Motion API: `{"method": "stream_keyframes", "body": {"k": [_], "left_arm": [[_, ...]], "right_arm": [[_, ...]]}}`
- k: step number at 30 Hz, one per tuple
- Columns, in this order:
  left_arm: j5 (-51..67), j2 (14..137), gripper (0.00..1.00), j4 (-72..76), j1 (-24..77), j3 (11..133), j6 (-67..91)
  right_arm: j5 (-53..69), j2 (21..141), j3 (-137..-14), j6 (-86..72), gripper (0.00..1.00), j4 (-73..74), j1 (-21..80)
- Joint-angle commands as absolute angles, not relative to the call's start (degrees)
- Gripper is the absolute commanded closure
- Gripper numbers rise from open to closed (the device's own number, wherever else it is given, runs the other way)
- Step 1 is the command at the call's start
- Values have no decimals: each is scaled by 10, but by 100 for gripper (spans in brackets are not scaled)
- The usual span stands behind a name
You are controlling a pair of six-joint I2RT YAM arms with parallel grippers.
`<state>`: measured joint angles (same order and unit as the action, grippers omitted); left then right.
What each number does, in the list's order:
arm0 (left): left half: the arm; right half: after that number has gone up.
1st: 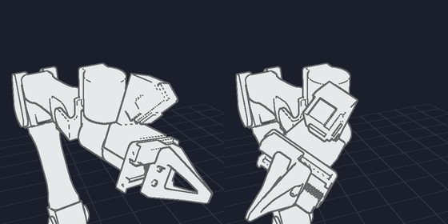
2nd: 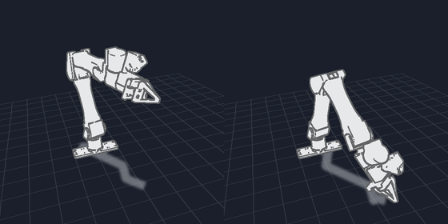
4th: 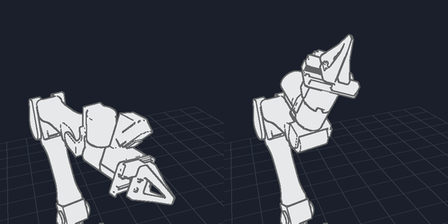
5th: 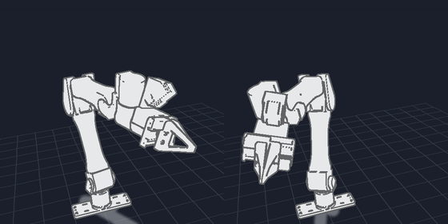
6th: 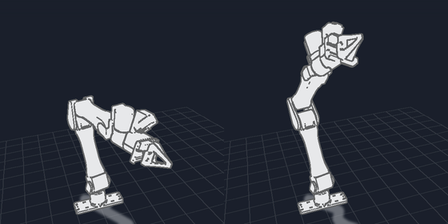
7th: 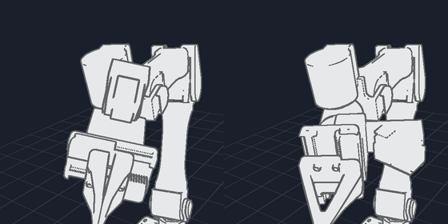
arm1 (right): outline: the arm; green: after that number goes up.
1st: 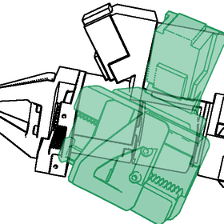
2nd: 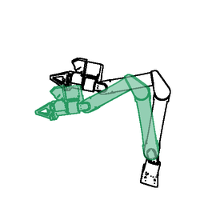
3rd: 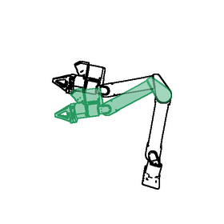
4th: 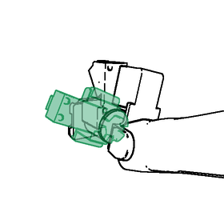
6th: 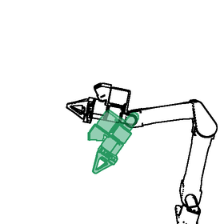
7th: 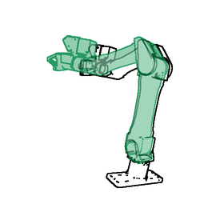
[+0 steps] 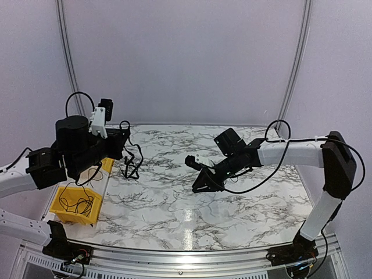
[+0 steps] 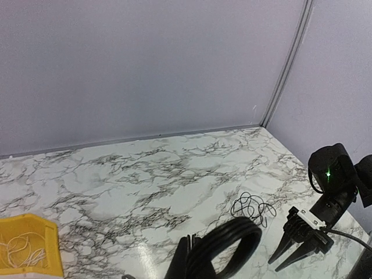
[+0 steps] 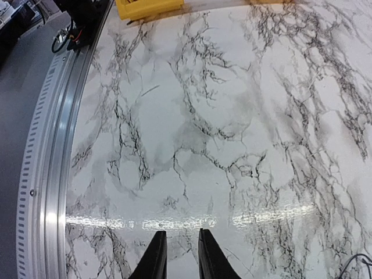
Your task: Untangle the cables
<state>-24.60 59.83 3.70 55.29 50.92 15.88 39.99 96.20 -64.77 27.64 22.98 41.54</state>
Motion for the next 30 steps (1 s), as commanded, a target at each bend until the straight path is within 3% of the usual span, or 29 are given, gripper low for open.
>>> {"method": "stream_keyframes", "body": {"k": [1,11,25,30], "left_arm": [[-318,525,100,-224,547,551,220],[-381,392,100,-505,546,575,373],[-550,218,100,-699,546,543,625],[-553,186,100,-723,546,525,671]], "right_arm": [[401,978,-665,305,79,229,416],[395,998,-661,320,79,234,416],[381,1002,-662,329,79,242,416],[381,999,-662,330,79,244,416]]}}
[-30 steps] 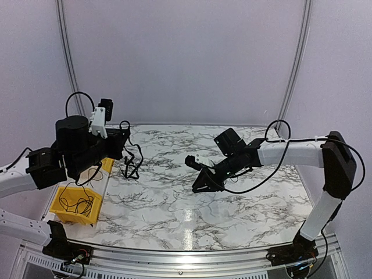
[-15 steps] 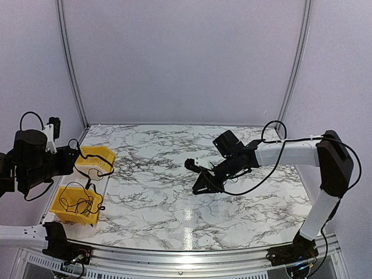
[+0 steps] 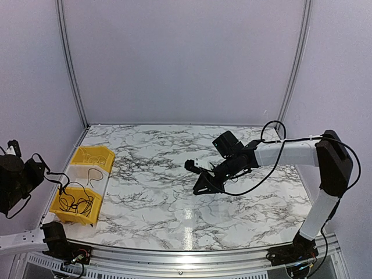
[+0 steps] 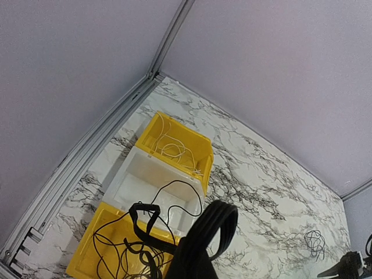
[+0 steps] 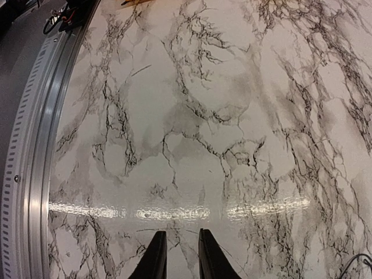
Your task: Untangle the cables
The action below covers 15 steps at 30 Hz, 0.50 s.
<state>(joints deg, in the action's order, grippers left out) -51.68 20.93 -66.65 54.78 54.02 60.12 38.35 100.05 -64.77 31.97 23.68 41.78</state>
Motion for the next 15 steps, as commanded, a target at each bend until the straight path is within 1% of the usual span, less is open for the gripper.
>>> {"method": "stream_keyframes", "body": {"k": [1,8,15], "left_arm": [[-548,188,100,-723,547,521,673],[-522,224,100,-736,546,498,715],[-505,186,100,-758,546,466,821]], "right_arm": [[381,999,-662,330,79,244,416],[381,994,-660,329,79,245,416],[379,991,-657,329,79,245,416]]}}
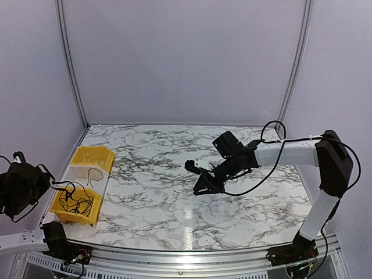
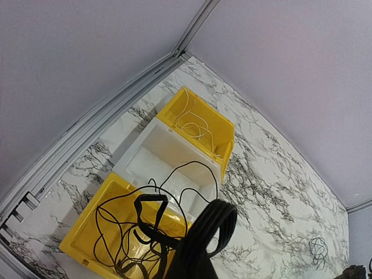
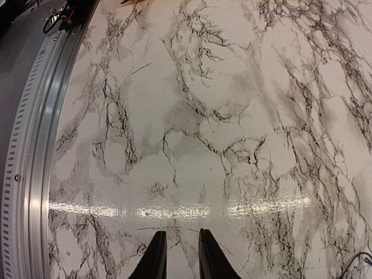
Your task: Untangle the cables
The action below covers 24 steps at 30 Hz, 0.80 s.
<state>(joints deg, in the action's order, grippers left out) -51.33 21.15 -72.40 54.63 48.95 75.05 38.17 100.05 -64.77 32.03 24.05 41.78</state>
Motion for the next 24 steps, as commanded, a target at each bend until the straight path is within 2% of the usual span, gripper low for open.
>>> {"method": "stream_keyframes", "body": {"k": [1,5,8,11,18,24], "left_arm": [[-503,180,100,-758,546,460,827],[-502,169,100,-761,546,449,844],[-507,177,80,-761,546,455,837],[-512,191,70,-760,546,464,829],[-542,224,66,-756,546,485,790],[-527,299,57,-642,546,492,594]], "right_arm": [[379,990,-657,329,79,245,416],[379,990,-657,330,79,246,416],[380,990,-657,331,79,246,416],[379,990,-657,331,79,247,417],[378,990,-657,332,79,248,417],[373,988,-665,321,79,248,415]]}}
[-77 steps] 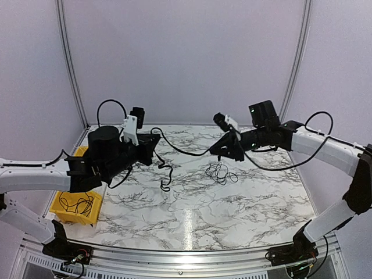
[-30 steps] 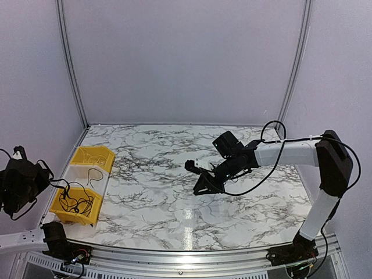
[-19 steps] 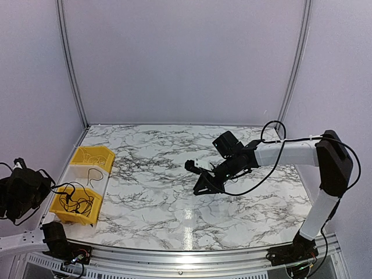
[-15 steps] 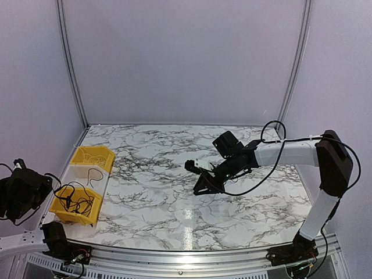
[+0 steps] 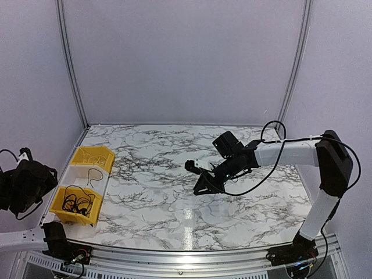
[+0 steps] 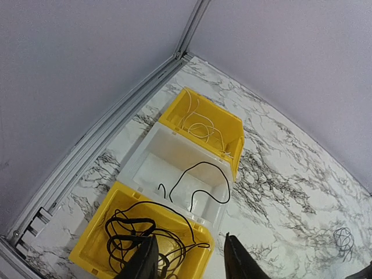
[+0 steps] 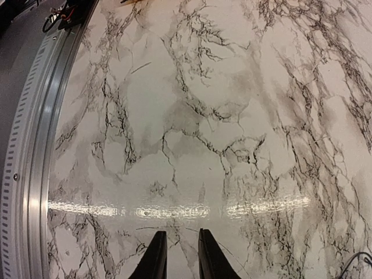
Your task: Untangle the cables
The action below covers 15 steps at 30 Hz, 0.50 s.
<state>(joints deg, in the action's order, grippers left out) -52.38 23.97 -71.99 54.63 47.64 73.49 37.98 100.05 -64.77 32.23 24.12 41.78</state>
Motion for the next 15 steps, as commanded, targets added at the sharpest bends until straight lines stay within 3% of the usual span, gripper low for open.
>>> {"method": "stream_keyframes", "body": {"k": [1,5,9,15], "left_arm": [[-525,322,54,-623,547,496,566],[-514,404,45,-526,546,508,440],[-477,465,42,-398,546,505,333],[-387,552,31,-186,546,477,253]], "right_arm": [[366,986,-673,317,80,249,412],[312,974,-694,283,81,235,363],[237,977,-710,238,82,224,289],[143,992,-718,224,81,229,232]]}}
